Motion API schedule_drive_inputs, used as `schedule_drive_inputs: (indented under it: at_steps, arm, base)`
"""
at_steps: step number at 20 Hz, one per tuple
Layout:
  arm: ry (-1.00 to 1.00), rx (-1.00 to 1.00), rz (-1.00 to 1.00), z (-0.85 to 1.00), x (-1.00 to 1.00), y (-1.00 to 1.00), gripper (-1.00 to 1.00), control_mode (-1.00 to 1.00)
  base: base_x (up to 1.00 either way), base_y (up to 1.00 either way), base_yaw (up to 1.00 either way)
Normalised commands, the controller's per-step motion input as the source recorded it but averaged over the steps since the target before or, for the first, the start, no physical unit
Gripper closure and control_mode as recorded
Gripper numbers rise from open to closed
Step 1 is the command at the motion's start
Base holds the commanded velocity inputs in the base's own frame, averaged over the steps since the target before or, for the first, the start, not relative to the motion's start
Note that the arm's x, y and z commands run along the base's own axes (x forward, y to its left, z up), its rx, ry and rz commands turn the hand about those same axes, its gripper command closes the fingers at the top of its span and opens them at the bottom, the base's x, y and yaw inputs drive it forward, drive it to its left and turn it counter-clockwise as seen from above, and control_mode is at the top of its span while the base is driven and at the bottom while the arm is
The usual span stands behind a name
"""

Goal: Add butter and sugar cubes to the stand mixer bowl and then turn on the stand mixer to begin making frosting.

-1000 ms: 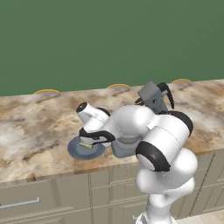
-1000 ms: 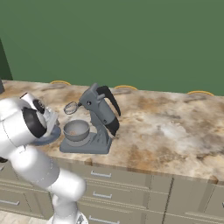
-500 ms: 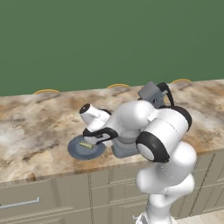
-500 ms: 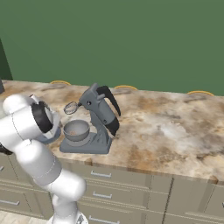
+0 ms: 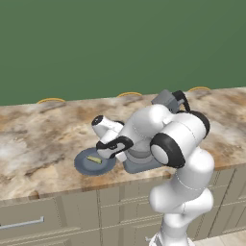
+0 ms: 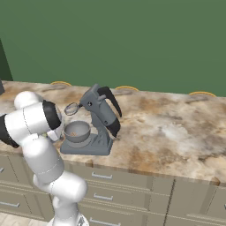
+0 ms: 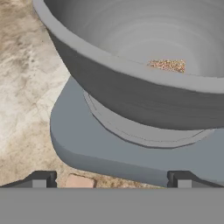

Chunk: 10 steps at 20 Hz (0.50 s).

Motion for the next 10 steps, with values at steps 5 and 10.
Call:
schedule_drive_inputs:
  at_steps: [5, 10]
  arm:
    - [0.0, 0.0, -0.06, -0.19, 0.11, 0.14, -1.0, -1.0]
    - [0.0, 0.0, -0.07, -0.22, 0.04, 0.26, -1.0, -1.0]
  base:
    - [0.0, 0.0, 0.0]
    - [0.0, 0.0, 0.0]
